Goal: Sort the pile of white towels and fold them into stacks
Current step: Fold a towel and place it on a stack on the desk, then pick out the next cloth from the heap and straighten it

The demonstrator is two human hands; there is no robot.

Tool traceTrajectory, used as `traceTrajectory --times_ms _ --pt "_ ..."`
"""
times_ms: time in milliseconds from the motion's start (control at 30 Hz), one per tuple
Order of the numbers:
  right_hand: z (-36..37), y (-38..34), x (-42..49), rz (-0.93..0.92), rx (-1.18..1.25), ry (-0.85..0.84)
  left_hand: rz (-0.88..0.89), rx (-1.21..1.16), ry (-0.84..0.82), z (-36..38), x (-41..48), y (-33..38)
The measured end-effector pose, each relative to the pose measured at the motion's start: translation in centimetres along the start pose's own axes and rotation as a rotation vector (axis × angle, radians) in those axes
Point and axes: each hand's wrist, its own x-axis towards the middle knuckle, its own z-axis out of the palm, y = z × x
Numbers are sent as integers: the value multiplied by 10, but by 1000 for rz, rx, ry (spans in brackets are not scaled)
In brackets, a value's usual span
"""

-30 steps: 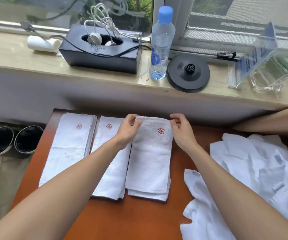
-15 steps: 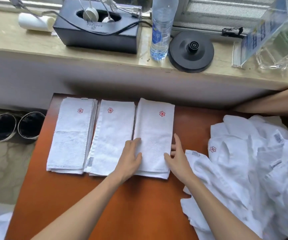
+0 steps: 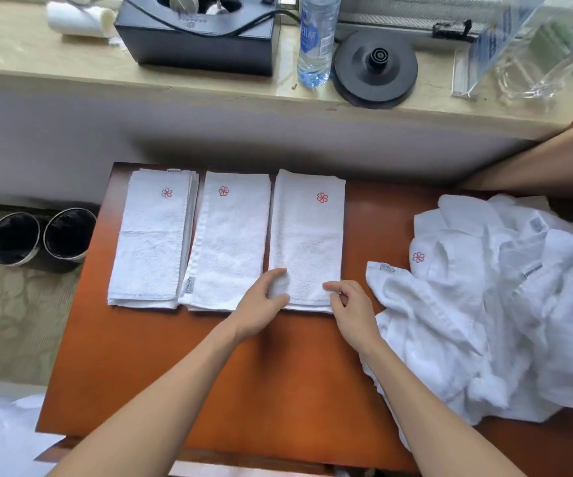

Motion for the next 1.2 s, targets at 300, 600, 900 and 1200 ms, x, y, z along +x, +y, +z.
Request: traceTrajectory --times_ms 300,600,900,1200 --pt "0 18 -10 16 -129 -164 39 345 -46 14 -19 7" --pt "-30 11 -93 -6 -255 -190 261 934 10 -11 -106 6" --pt "-87 11 -239 31 -230 113 528 1017 -4 24 -166 5" --pt "-138 40 -365 72 -206 375 873 929 -155 132 -236 42"
